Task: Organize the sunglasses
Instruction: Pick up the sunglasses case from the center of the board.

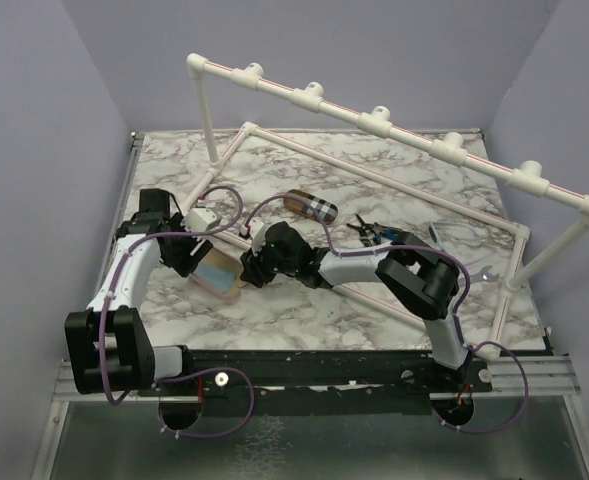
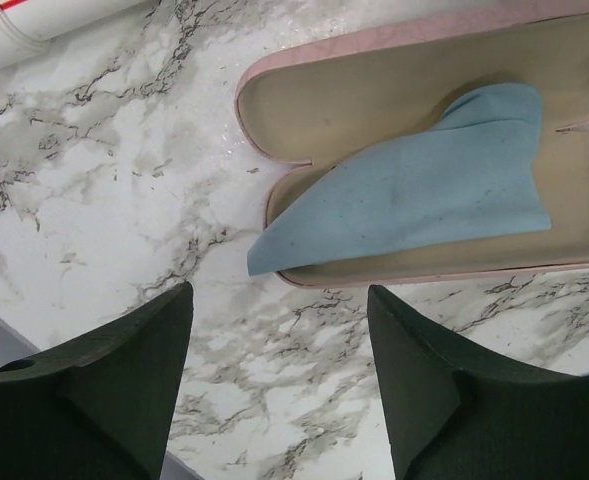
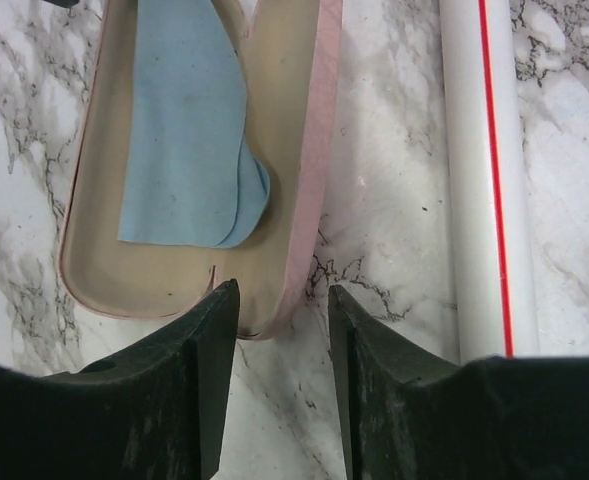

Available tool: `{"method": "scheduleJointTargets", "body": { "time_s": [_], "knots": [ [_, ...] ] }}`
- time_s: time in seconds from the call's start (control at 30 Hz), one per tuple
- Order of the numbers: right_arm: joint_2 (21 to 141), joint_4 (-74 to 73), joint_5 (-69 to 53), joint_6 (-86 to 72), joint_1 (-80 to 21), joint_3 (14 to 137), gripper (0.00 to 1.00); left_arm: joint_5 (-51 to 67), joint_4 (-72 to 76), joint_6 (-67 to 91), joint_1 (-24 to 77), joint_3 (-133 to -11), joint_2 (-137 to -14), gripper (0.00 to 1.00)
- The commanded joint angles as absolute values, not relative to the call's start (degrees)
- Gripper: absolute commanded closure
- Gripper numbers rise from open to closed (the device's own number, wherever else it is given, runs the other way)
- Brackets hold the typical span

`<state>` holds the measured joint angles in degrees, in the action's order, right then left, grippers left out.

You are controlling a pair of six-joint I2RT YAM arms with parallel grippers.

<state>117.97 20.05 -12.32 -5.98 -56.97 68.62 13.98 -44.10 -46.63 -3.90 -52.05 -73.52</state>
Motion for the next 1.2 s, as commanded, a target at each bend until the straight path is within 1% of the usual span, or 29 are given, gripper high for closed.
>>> {"method": "scheduleJointTargets", "body": {
  "time_s": [0.0, 0.1, 0.3, 0.47, 0.73, 0.9, 1.07, 1.1, 1.17],
  "knots": [
    [119.3, 21.13, -16.9, -6.67, -56.59, 69.06, 0.59, 18.23, -42.64, -48.07, -6.13, -53.99, -75.6, 0.3],
    [119.89, 20.32, -17.67, -6.36, -56.44, 69.79, 0.64, 19.52, -42.37, -48.2, -7.18, -54.14, -76.05, 0.31],
    [119.87, 21.72, -19.41, -5.63, -55.31, 69.04, 0.79, 22.44, -42.36, -50.03, -7.89, -53.35, -75.22, 0.31],
    [118.34, 23.3, -21.02, 0.91, -54.17, 66.73, 0.87, 27.25, -42.9, -54.56, -7.98, -51.6, -73.77, 0.3],
    [113.4, 16.83, -21.17, 15.46, -52.92, 63.38, 0.89, 40.85, -52.4, -68.3, -7.03, -49.36, -71.63, 0.22],
    [111.44, 18.77, -20.65, 20.34, -51.66, 59.53, 0.91, 42.1, -53.23, -70.59, -4.85, -48.61, -71.14, 0.21],
    [110.99, 19.13, -17.46, 22.07, -51.63, 59.32, 0.91, 41.89, -53.76, -69.64, -0.75, -46.57, -71.16, 0.21],
    [110.74, 19.84, -17.45, 22.56, -51.63, 58.84, 0.91, 41.66, -52.92, -68.73, -0.13, -46.02, -71.05, 0.22],
    [109.93, 23.42, -17.81, 22.83, -51.66, 56.98, 0.91, 40.65, -49.72, -64.84, 2.14, -45.19, -70.49, 0.28]
  ]
}}
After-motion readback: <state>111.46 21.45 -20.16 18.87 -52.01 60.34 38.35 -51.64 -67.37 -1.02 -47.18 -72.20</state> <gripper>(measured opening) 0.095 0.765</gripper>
